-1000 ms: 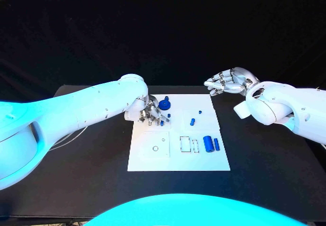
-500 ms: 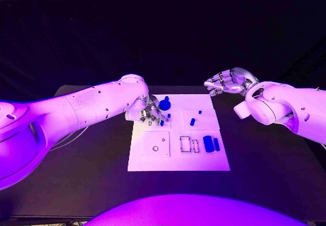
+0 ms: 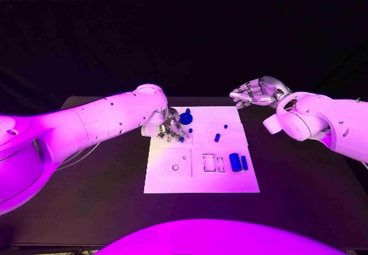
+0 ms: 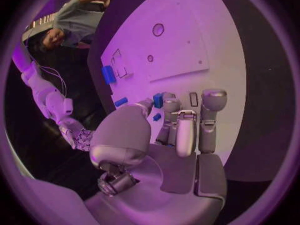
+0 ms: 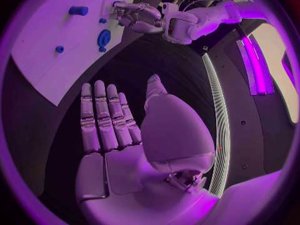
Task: Assemble the parts on the task board
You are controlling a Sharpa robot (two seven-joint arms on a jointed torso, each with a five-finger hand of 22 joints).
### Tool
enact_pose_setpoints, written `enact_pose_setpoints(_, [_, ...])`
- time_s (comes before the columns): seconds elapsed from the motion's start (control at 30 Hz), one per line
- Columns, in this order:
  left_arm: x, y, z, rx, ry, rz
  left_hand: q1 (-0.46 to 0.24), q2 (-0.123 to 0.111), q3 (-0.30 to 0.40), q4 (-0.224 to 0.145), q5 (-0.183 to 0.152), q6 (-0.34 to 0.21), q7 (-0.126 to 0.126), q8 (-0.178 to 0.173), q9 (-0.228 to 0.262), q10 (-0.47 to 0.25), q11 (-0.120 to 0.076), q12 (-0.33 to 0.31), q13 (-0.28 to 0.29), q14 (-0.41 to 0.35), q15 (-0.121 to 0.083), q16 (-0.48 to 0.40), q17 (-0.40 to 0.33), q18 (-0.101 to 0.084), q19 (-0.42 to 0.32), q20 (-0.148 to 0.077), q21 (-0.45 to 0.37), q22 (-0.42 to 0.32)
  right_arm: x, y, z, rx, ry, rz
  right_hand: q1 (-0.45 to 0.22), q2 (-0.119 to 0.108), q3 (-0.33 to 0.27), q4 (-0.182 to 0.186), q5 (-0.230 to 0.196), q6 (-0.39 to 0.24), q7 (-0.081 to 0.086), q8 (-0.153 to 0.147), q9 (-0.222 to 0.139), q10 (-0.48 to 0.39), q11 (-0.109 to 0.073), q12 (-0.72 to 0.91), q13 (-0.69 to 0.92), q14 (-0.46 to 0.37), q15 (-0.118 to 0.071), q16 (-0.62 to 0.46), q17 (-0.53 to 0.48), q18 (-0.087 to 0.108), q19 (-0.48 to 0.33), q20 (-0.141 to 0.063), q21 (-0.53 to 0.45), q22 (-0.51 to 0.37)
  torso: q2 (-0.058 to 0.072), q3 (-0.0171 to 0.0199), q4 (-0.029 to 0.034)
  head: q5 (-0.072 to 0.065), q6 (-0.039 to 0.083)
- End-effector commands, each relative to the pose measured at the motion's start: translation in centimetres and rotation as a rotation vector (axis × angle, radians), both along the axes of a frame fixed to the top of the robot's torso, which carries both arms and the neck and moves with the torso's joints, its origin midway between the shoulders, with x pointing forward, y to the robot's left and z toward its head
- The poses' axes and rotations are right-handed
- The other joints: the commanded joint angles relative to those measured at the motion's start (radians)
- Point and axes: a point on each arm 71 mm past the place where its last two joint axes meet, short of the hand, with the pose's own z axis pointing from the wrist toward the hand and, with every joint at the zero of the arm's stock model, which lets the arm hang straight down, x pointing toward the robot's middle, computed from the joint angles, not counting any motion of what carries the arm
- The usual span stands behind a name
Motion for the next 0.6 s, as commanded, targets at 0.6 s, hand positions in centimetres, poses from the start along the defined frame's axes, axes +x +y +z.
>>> enact_pose_setpoints(0.6, [-0.08,-0.36,0.05,-0.036,0.009,0.014,0.047,-0.028,0.263,-0.055,0.001,-0.009,-0.002,-0.016,0.042,-0.005,-0.007,0.0,0.011,0.106,-0.009,0.014,0.276,-0.002,0.002,-0.002,0.016,0.016,0.03,0.17,-0.03,0.001,0.004,0.01,-0.019,-0.019,0.003,0.006,-0.005,-0.007,0.041,-0.01,0.011,-0.013,0.004,-0.008,-0.009,-0.019,0.004,-0.018,-0.007,0.005,-0.02,0.0,-0.011,-0.007,0.001,0.0003,0.0001,-0.001,0.0])
